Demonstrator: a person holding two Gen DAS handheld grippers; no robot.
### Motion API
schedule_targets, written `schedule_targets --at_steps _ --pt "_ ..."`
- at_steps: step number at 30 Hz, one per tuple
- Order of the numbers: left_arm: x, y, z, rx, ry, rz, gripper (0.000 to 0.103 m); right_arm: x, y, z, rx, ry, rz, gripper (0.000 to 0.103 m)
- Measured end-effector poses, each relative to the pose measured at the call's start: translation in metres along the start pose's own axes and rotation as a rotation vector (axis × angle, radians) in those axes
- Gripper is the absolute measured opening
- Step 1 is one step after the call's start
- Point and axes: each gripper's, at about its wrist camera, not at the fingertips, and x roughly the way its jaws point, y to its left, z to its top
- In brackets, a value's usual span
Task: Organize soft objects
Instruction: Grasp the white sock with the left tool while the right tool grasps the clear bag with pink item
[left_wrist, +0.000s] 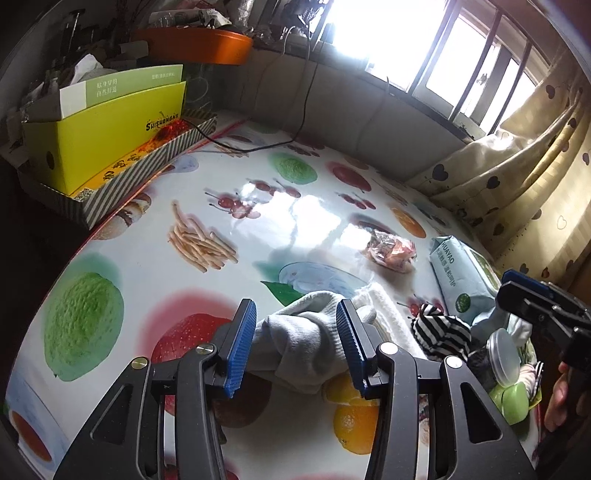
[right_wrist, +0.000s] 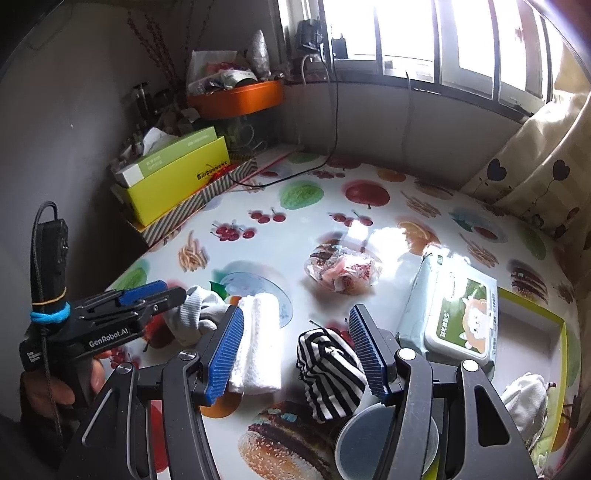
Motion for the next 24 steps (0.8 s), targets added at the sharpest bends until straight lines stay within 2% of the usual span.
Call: schedule_targets --at_steps 2,9,14,19,22,24 --pt "0.007 0.0 -0.003 0.005 0.022 -0.004 0.054 0.002 0.0 0.004 -0.004 0.001 -0.006 0.06" --pt "0.016 0.005 -0.005 -0.008 0.056 -0.008 0.059 0.02 0.001 0.019 -0.012 0.03 -0.019 0.06" --pt "0.021 0.011 -0.007 -0.04 0.078 -0.032 0.06 0.042 -0.003 0.031 -0.008 0.081 -0.039 0.06" --pt "0.019 0.011 -0.011 -0.041 0.064 -0.053 0.06 0.073 -0.015 0.045 0.017 0.145 -0.074 0.06" --pt "0.018 0.01 -0.012 -0.029 0.055 -0.061 0.055 0.093 -0.023 0.053 0.03 0.19 -0.097 0.059" --pt "0.017 0.01 -0.013 -0.025 0.053 -0.077 0.043 0.107 -0.027 0.056 0.03 0.227 -0.109 0.059"
